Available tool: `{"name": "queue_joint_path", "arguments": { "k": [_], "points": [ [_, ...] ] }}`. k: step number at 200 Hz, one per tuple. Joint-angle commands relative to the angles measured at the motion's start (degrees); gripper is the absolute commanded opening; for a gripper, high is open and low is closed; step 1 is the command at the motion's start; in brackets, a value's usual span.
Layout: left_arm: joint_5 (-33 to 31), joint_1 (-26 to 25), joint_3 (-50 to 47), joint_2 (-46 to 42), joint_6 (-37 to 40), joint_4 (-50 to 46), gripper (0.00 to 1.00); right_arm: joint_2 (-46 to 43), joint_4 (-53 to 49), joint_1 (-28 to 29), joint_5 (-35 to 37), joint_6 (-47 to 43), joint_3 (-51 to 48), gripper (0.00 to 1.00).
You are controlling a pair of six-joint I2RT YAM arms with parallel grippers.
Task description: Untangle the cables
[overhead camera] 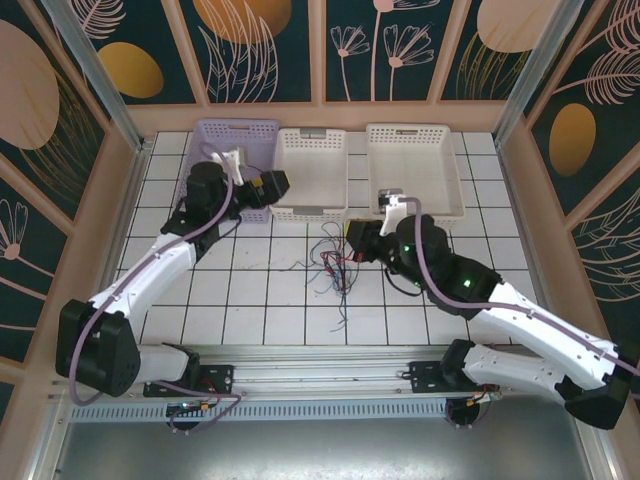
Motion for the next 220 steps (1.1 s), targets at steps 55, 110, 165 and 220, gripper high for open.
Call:
{"name": "queue_joint_path", "arguments": {
  "k": [55, 110, 165, 220],
  "points": [
    [10.3, -4.9, -22.6, -16.5, -11.4, 17.9, 0.98, 0.0, 2.1, -11.3, -21.9, 1.6, 5.5, 0.0],
    [9.6, -13.2, -32.2, -17.3, -13.7, 28.9, 0.98, 1.6, 3.7, -12.8, -27.5, 3.3, 7.9, 0.0],
    [7.9, -20.6, -29.7, -15.9, -11.7, 31.8, 0.91, 2.1, 5.9, -12.8, -29.4, 5.0, 6.6, 0.0],
    [6.7, -23.9, -31.1, -13.3, -12.4, 35.2, 0.83, 2.4, 7.8, -12.8, -31.0, 6.0, 5.9, 0.0]
  ]
}}
